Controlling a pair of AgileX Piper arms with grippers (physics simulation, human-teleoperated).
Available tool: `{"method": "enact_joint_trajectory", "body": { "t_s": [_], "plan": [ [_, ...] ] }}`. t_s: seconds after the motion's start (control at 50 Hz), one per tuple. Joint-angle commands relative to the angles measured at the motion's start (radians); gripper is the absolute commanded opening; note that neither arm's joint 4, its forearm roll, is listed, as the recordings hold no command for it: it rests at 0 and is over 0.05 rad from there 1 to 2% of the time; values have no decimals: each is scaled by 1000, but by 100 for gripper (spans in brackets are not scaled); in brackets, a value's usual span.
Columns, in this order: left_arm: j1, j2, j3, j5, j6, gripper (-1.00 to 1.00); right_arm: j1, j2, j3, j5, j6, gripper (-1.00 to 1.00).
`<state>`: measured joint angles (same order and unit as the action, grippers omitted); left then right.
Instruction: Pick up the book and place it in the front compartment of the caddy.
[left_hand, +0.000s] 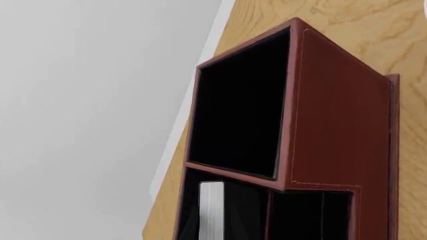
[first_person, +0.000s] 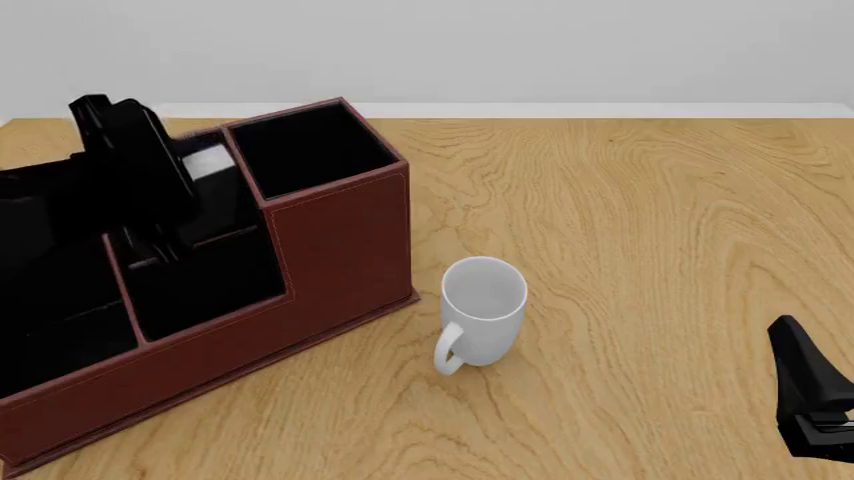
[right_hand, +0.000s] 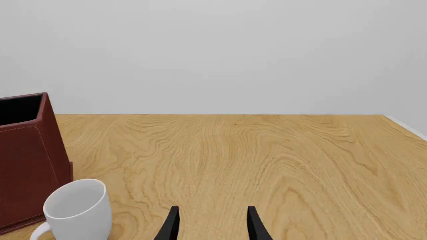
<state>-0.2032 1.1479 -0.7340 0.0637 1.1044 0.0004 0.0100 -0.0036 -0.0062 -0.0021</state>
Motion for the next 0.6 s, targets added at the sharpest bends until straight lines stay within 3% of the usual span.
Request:
{"method": "enact_joint_trajectory", "body": {
  "t_s": [0.02, 0.32, 0.6],
  "plan": [
    [2, 15, 24, -40, -2, -100, 0, 0, 0, 0, 0, 100],
    [32, 58, 43, -87, -34, -100, 0, 0, 0, 0, 0, 100],
    [84, 83, 55, -118, -12, -100, 0, 0, 0, 0, 0, 100]
  ]
}}
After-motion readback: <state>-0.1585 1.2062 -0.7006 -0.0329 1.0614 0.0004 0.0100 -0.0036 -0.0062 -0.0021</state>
